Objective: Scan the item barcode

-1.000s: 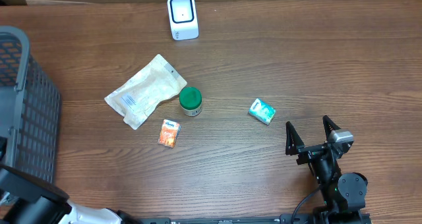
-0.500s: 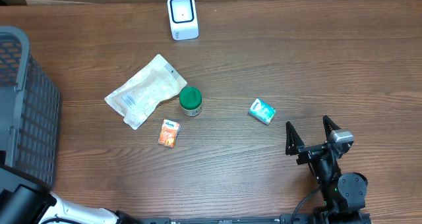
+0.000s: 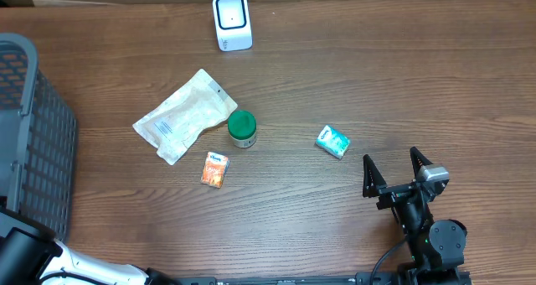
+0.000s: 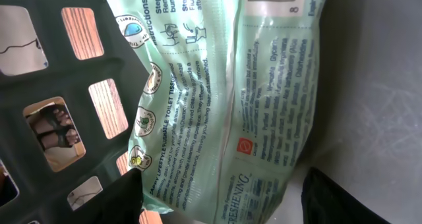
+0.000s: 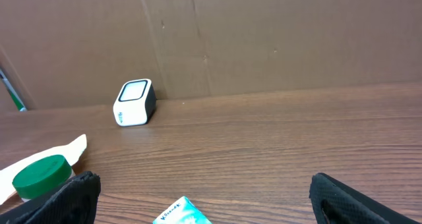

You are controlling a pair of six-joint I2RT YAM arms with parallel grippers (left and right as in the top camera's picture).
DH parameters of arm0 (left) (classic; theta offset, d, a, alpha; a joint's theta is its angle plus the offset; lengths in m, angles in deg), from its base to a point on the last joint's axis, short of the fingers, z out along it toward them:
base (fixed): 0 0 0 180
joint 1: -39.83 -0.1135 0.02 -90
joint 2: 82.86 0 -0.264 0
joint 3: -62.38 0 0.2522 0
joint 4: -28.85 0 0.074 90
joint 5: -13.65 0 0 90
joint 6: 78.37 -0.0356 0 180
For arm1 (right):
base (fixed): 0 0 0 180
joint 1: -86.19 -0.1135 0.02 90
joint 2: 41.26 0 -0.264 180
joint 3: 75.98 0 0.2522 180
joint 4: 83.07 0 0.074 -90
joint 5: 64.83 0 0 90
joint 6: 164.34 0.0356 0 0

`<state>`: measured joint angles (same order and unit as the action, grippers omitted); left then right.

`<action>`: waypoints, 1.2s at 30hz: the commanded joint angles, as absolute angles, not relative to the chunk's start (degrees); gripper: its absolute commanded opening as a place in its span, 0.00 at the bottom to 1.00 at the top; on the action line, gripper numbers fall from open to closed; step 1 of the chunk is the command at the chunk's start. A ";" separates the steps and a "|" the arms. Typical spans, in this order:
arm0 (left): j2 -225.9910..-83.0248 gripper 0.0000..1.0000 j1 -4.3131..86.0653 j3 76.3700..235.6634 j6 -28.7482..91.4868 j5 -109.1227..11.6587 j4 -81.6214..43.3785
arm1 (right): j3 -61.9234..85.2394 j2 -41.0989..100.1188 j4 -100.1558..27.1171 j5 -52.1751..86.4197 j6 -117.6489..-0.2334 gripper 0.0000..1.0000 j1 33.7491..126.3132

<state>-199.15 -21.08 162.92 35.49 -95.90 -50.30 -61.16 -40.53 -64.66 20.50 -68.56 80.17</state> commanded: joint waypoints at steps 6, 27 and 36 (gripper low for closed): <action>-200.62 0.48 -21.71 162.36 36.52 -96.27 -48.88 | -61.75 -41.10 -64.90 20.37 -68.36 1.00 80.28; -191.63 0.04 -12.40 175.88 34.59 -77.65 -53.08 | -61.75 -41.10 -64.90 20.37 -68.36 1.00 80.28; -175.20 0.04 -1.32 180.52 35.90 -75.05 -51.90 | -61.75 -41.10 -64.90 20.37 -68.36 1.00 80.28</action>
